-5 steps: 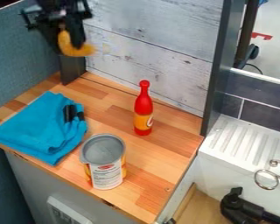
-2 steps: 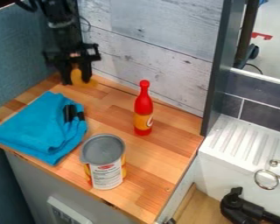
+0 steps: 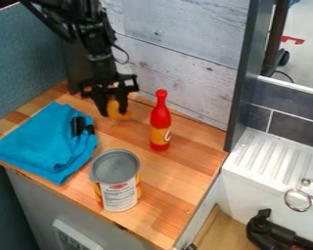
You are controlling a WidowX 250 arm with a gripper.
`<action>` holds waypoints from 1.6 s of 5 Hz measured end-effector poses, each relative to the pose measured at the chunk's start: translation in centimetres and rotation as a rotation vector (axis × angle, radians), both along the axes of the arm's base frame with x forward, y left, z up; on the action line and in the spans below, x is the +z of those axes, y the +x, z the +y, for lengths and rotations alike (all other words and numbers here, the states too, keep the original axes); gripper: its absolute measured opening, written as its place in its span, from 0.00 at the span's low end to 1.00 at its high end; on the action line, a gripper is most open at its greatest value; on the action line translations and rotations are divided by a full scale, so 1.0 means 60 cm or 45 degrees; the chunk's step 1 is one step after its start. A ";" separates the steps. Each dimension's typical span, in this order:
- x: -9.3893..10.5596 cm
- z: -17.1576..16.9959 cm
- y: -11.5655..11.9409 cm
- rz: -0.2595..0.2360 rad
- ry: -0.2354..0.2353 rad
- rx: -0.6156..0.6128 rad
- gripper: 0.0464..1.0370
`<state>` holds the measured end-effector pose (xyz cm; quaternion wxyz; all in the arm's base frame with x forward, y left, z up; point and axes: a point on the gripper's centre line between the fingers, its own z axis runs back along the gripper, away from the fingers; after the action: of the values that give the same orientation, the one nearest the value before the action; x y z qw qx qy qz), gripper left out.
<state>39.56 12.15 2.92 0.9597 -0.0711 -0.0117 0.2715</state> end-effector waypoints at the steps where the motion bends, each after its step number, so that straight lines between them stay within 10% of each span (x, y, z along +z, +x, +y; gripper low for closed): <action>1: -0.015 -0.004 0.014 -0.007 -0.043 0.025 0.44; 3: -0.015 0.004 0.023 -0.009 -0.046 0.051 0.56; 5: -0.006 0.035 0.014 0.018 -0.144 0.125 0.97; 7: 0.016 0.034 0.011 0.034 -0.146 0.050 0.97; 8: 0.090 0.018 -0.005 0.003 -0.096 -0.105 0.97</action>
<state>39.24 13.21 8.33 0.9668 -0.1073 0.0025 0.2319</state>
